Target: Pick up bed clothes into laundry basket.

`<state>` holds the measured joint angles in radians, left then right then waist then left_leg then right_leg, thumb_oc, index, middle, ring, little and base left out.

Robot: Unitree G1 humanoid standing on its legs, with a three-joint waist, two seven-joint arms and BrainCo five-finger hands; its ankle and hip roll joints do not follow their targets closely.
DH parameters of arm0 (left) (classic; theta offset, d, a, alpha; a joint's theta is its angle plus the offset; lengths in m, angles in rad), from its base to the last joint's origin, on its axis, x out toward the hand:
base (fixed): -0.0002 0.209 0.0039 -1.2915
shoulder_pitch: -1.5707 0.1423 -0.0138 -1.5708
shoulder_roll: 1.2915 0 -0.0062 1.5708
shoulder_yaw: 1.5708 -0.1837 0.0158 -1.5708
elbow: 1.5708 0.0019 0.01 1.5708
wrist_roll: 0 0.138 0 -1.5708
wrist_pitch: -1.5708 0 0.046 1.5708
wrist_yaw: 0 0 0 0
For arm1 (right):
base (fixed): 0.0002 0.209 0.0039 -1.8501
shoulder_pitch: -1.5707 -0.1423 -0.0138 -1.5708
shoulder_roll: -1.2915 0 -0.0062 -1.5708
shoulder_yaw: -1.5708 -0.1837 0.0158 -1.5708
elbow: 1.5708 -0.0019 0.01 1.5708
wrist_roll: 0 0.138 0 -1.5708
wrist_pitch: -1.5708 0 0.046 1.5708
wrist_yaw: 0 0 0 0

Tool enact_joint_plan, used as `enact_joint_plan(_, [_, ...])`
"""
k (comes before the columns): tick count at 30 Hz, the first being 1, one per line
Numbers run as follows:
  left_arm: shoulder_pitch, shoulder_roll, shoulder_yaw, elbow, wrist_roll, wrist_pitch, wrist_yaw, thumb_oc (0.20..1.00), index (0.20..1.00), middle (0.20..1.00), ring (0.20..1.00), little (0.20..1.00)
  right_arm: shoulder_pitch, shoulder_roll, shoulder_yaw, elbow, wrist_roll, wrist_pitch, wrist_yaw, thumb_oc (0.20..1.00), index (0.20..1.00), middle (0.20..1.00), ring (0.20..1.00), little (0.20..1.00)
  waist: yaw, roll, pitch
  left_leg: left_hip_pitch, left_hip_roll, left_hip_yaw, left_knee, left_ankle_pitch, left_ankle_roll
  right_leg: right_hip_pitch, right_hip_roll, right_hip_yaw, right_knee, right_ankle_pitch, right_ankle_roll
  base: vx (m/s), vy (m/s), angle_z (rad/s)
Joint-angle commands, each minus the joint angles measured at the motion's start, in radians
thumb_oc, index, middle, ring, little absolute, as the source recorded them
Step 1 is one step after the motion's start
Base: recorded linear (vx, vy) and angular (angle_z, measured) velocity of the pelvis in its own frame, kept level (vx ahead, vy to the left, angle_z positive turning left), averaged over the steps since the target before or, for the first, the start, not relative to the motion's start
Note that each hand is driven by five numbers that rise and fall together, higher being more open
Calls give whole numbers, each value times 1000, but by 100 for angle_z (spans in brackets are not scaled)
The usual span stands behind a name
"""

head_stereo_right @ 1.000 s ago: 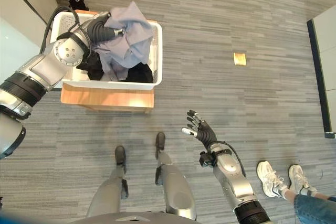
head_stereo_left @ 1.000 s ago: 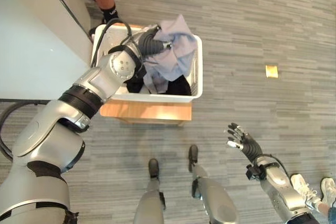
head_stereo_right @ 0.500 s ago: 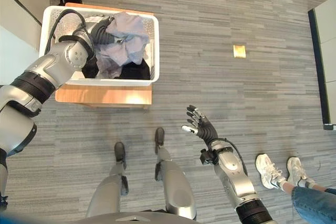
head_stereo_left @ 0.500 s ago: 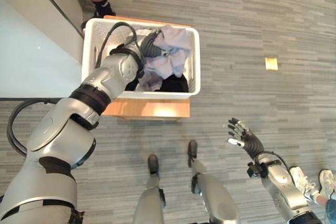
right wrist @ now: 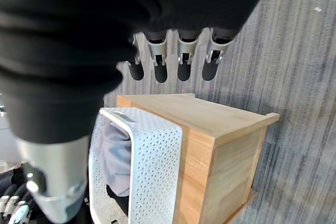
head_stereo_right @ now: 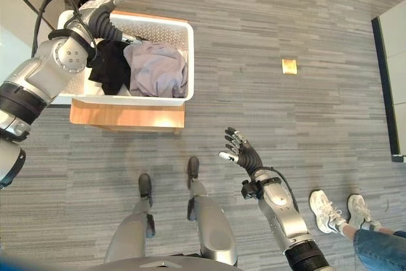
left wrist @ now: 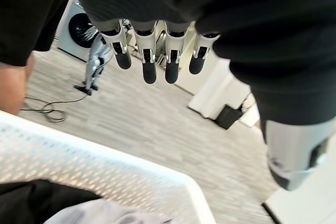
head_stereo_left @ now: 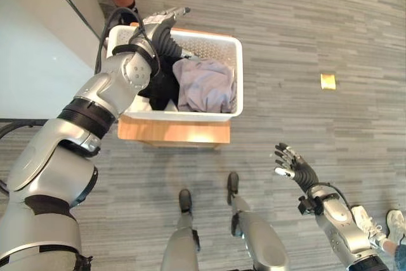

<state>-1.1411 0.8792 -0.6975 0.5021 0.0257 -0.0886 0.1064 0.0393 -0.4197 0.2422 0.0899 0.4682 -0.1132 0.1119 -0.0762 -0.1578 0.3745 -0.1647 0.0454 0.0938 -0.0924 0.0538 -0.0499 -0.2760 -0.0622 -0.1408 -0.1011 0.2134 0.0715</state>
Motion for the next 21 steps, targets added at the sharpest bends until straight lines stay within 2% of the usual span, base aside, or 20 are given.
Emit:
enact_joint_plan(1, [145,-11,215,-75,-291,-113,34,1000,1000,1000,1000,1000,29,-10,-84,-52,-30,-40,-22,1000,1000,1000,1000,1000,26,47,-25,-53,-4,-54,5,19,-14,121,-46,-65,14,-157,93,15,-1,5])
enact_joint_plan(2, [151,-10,221,-78,-290,-112,34,1000,1000,1000,1000,1000,29,-13,-82,-52,-30,-40,-22,1000,1000,1000,1000,1000,23,48,-27,-56,-4,-55,5,23,-13,118,-47,-65,14,-154,93,47,5,11])
enact_joint_plan(3, [346,-78,377,-183,-484,-143,8,1000,1000,1000,1000,1000,31,8,-111,-52,-29,-38,-42,1000,1000,1000,1000,1000,34,51,-39,-37,-7,-56,5,12,-13,136,-48,-63,14,-164,87,48,5,18])
enact_joint_plan(4, [490,-152,493,-239,-567,-155,12,1000,1000,1000,1000,1000,40,23,-130,-49,-29,-36,-60,1000,1000,1000,1000,1000,37,54,-54,-29,-9,-56,5,11,-12,146,-50,-62,14,-167,84,90,7,14])
enact_joint_plan(7, [823,-310,648,-367,-642,-145,-22,1000,1000,1000,1000,1000,89,101,-236,-38,-24,-40,-116,1000,1000,1000,1000,1000,50,60,-89,14,-17,-52,5,-11,-5,189,-53,-56,14,-185,76,96,32,1])
enact_joint_plan(9, [969,-391,695,-407,-677,-134,-46,1000,1000,1000,1000,1000,135,143,-279,-26,-24,-36,-112,1000,1000,1000,1000,1000,56,67,-123,38,-20,-51,5,-19,0,216,-60,-63,14,-193,72,126,34,6])
enact_joint_plan(10, [1036,-422,715,-422,-661,-121,-59,1000,1000,1000,1000,1000,153,147,-292,-17,-61,-26,-118,1000,1000,1000,1000,1000,59,74,-139,58,-23,-54,5,-26,3,240,-64,-66,17,-200,70,124,27,11])
enact_joint_plan(13, [1129,-446,733,-459,-575,-118,-75,1000,1000,1000,1000,1000,158,150,-311,-24,-129,-4,-129,1000,1000,1000,1000,1000,71,93,-178,105,-29,-60,5,-39,8,290,-76,-76,31,-218,67,90,29,16])
enact_joint_plan(15, [1152,-513,703,-431,-655,-100,-89,1000,1000,1000,1000,1000,148,173,-307,-27,-96,-9,-131,1000,1000,1000,1000,1000,81,103,-198,133,-35,-68,5,-42,13,324,-84,-89,38,-231,65,54,12,20])
enact_joint_plan(17, [1187,-529,690,-458,-629,-97,-99,1000,1000,1000,1000,1000,139,176,-300,-45,-114,-9,-136,1000,1000,1000,1000,1000,90,112,-218,149,-40,-76,5,-47,17,343,-88,-100,40,-238,65,47,12,7])
enact_joint_plan(21, [1200,-569,668,-446,-677,-101,-87,1000,1000,1000,1000,1000,98,177,-251,-50,-132,-17,-147,1000,1000,1000,1000,1000,115,118,-247,162,-50,-87,5,-50,24,357,-97,-114,39,-239,70,23,25,3])
